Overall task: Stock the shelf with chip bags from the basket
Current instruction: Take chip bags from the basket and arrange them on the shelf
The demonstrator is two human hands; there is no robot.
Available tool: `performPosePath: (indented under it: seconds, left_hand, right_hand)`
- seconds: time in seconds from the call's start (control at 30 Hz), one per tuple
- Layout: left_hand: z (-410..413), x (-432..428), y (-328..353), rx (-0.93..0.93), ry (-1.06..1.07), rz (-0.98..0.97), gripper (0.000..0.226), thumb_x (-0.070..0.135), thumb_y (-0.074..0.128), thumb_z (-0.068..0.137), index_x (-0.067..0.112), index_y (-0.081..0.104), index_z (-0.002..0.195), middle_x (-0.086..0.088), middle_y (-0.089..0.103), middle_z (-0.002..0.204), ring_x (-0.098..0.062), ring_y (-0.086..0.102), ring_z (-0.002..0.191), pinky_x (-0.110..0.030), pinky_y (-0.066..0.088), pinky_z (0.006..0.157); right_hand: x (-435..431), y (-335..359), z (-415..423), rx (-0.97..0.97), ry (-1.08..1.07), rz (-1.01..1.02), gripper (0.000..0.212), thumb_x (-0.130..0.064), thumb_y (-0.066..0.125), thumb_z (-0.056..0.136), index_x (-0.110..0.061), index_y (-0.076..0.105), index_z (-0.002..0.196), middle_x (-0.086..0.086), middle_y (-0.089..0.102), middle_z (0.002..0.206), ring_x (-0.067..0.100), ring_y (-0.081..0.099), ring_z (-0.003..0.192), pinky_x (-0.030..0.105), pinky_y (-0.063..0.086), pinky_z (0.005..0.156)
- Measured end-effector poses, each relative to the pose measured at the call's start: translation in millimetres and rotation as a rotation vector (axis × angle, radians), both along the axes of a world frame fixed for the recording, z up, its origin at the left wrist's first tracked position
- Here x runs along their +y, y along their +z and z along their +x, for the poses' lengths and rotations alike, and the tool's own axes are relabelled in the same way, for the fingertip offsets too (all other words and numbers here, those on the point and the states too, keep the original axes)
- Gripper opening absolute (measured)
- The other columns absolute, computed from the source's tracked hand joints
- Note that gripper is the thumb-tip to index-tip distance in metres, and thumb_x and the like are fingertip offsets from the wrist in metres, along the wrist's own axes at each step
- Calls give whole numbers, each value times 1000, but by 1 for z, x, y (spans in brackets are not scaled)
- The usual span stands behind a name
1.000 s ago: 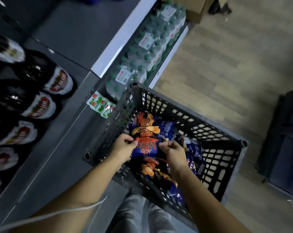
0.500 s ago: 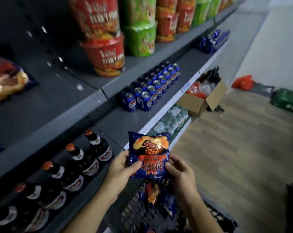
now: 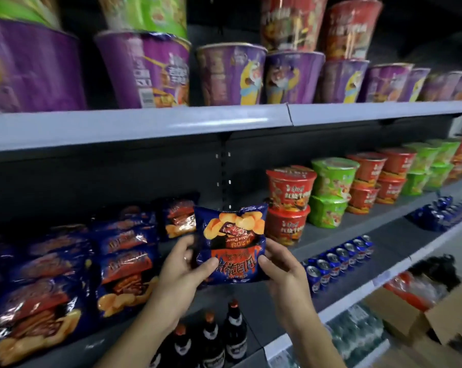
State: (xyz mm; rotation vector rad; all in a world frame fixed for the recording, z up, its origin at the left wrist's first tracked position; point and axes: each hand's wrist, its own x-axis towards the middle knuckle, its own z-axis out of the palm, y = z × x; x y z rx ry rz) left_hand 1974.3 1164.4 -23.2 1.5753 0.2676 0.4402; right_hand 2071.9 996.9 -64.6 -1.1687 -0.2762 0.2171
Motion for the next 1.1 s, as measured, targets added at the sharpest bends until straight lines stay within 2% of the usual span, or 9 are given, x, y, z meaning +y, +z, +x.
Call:
performPosePath:
  seconds: [0.1,0.37,0.5,0.6,0.67,0.73,0.9,1.03,1.1]
  left_hand:
    - [-12,24,21,-56,78,7,44,2,69,88,27,55,121,-1,67,123,-12,68,108,-27,54,90]
    - [-29,65,47,-22,120,55,40,0,65,91,24,50,120,14,59,101,22,59,69,0,43,59]
    - [-28,79,50,24,109,127,47,4,69,89,16,53,132,9,58,128,4,55,110,-8,44,78]
    - [-27,84,60,53,67,198,40,3,70,88,27,60,118,16,61,113,6,56,105,-13,46,82]
    - [-24,88,68,61,48,245,38,4,74,85,31,65,109,10,69,111,-9,65,108,-25,53,90]
    - [-20,93,73,54,72,269,44,8,79,80,27,67,118,1,71,115,-16,68,108,-38,54,97]
    - [-9,96,77,-72,249,307,58,16,82,80,28,57,131,9,63,119,-11,64,106,-34,54,92]
    - [-8,82,68,-121,282,137,83,31,84,75,23,40,145,5,53,132,-12,59,116,-30,51,94]
    - [-8,73,57,-87,247,45,76,39,87,69,19,52,133,2,62,125,-13,63,113,-36,52,98]
  right_hand:
    - [25,26,-1,-53,86,-21,37,1,62,94,-12,65,128,14,74,116,33,69,112,56,50,103]
    - [62,83,2,-177,150,-56,39,-13,69,93,-30,61,126,1,70,124,24,66,118,39,54,91]
    - [69,97,6,-256,146,-198,45,-28,73,90,-36,58,131,-10,61,132,14,60,120,32,53,90]
    - [72,100,9,-257,168,-311,45,-32,76,87,-31,62,130,-10,66,125,11,63,111,21,47,76]
    - [72,98,10,-219,202,-341,41,-29,78,87,-27,66,125,-3,72,116,11,67,101,17,47,70]
    - [71,95,12,-208,219,-364,33,-26,77,87,-22,70,119,4,76,107,13,68,91,23,48,68]
    - [69,88,15,-157,203,-224,8,-6,71,91,-3,72,98,14,75,91,22,70,78,31,56,62]
    - [69,80,14,9,204,7,5,0,67,92,-2,62,91,17,71,94,28,73,90,41,62,75]
    - [72,74,10,72,219,88,13,2,65,91,-8,57,87,19,72,96,30,72,92,47,60,86]
